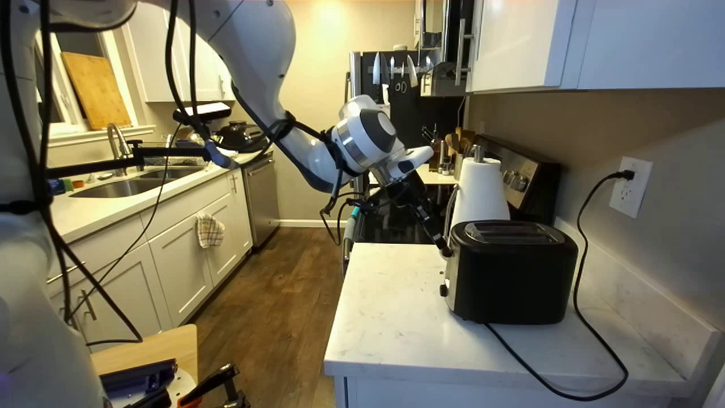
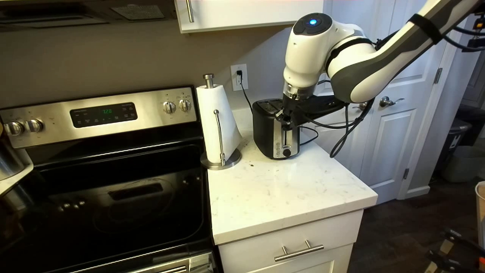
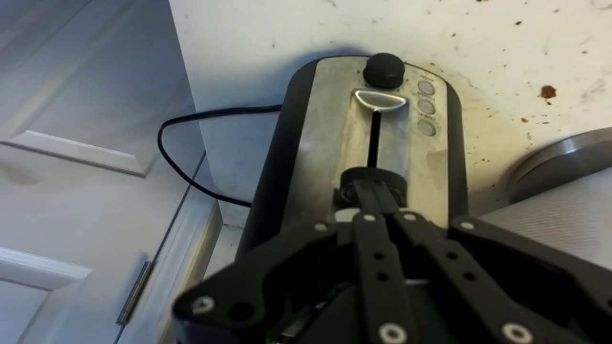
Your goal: Push down the toaster lever
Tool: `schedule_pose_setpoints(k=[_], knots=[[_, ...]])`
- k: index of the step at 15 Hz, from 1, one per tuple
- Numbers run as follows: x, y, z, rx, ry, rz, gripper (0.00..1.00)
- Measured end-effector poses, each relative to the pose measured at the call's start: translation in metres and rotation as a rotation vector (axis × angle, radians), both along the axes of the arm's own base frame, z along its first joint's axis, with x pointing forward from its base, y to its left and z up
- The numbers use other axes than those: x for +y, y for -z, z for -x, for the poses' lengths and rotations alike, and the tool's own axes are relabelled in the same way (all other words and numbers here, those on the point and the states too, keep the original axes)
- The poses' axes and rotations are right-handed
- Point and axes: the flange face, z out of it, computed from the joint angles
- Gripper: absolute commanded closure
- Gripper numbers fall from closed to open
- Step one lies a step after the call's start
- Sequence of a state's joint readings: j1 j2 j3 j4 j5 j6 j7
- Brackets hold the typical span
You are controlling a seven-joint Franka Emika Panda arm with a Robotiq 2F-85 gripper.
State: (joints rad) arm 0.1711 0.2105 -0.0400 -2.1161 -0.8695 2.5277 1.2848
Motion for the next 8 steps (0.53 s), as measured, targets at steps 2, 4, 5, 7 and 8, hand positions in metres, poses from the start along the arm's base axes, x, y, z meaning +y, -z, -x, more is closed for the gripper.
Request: schedule_pose_setpoints(k=[2,4,5,7,8], knots=[[-0.005,0.0,-0.001,0.0,0.006,0.003,1.0],[-0.007,0.002,-0.001,0.002,0.009,0.002,1.0],[-0.006,0.003,-0.001,0.002,0.005,-0.001,1.0],[-0.003,0.008,-0.002,0.001,-0.009,-0.012,1.0],[-0.001,0.011,-0.002,0.001,-0.015,-0.017,1.0]])
